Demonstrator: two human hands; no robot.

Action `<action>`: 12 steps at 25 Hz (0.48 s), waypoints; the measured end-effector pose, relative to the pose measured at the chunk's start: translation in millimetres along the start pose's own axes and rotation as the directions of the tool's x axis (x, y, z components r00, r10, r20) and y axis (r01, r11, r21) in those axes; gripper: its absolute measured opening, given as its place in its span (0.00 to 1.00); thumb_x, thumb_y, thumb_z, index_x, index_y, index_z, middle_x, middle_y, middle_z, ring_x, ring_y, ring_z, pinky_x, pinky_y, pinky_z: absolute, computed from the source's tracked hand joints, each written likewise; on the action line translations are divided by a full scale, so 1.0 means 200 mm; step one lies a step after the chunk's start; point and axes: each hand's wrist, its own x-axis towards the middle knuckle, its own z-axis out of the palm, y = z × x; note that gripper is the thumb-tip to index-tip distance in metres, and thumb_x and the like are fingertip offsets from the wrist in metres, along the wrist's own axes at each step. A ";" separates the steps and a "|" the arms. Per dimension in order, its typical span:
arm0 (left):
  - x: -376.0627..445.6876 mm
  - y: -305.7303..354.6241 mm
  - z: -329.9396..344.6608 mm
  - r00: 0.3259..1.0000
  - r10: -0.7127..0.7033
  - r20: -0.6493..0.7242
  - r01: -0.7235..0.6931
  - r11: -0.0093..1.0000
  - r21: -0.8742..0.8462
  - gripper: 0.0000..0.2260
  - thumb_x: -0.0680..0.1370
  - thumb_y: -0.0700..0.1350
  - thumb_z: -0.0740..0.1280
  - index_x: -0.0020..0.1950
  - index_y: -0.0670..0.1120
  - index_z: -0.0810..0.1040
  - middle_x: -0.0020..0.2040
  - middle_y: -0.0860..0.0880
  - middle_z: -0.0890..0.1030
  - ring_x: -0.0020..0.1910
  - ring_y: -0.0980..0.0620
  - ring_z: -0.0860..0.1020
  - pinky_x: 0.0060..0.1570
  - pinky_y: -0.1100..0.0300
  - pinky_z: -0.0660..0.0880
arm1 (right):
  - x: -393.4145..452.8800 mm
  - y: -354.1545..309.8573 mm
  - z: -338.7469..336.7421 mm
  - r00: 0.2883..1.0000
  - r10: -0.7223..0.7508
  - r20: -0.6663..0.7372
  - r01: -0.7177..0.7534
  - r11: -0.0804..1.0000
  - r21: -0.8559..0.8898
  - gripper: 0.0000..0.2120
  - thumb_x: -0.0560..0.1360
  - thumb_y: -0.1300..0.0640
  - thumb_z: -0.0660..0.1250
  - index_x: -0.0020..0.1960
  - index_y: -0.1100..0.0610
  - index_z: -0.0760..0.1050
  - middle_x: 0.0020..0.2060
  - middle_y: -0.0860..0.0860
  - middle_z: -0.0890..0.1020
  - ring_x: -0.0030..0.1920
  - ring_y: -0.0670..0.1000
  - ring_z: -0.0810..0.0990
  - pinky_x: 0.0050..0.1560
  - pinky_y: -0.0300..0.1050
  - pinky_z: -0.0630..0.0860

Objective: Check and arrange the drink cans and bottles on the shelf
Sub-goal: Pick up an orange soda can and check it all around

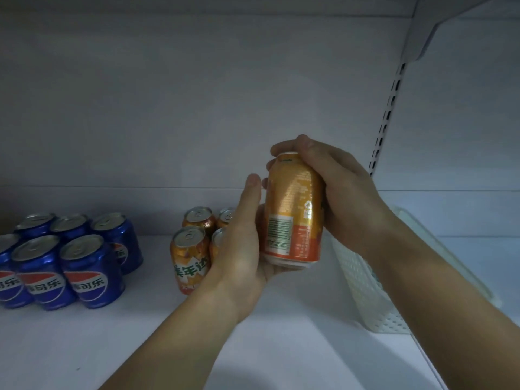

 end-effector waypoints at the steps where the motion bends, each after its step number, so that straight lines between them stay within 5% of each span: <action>1: 0.01 -0.01 0.01 1.000 0.023 -0.015 -0.022 0.999 0.026 0.24 0.75 0.66 0.60 0.53 0.51 0.85 0.51 0.43 0.87 0.52 0.43 0.85 0.52 0.43 0.81 | 0.01 0.02 -0.01 1.000 -0.021 -0.021 0.021 0.999 -0.029 0.15 0.82 0.48 0.63 0.57 0.55 0.84 0.55 0.57 0.86 0.56 0.60 0.85 0.60 0.60 0.82; 4: 0.04 -0.05 0.02 0.991 0.088 -0.099 -0.082 0.995 0.062 0.18 0.70 0.65 0.64 0.47 0.55 0.86 0.48 0.46 0.88 0.49 0.45 0.86 0.52 0.43 0.81 | 0.05 0.09 -0.01 0.999 -0.045 -0.021 0.045 0.999 -0.014 0.15 0.82 0.47 0.64 0.58 0.55 0.84 0.56 0.57 0.85 0.57 0.60 0.85 0.59 0.57 0.82; 9: 0.05 -0.09 0.03 0.991 0.101 -0.082 -0.102 0.995 -0.004 0.19 0.74 0.64 0.60 0.48 0.55 0.86 0.46 0.47 0.88 0.44 0.48 0.87 0.36 0.54 0.82 | 0.09 0.13 0.00 0.997 -0.032 0.067 0.027 0.997 0.066 0.17 0.80 0.48 0.63 0.62 0.56 0.82 0.56 0.59 0.85 0.57 0.58 0.85 0.60 0.57 0.82; 12: 0.05 -0.08 0.00 0.989 0.129 -0.072 -0.123 0.989 0.079 0.20 0.71 0.67 0.60 0.42 0.58 0.87 0.45 0.52 0.88 0.45 0.53 0.87 0.43 0.57 0.80 | 0.07 0.11 0.01 0.998 -0.062 -0.025 0.062 0.998 -0.008 0.15 0.81 0.47 0.65 0.57 0.57 0.83 0.54 0.60 0.85 0.55 0.60 0.85 0.60 0.60 0.82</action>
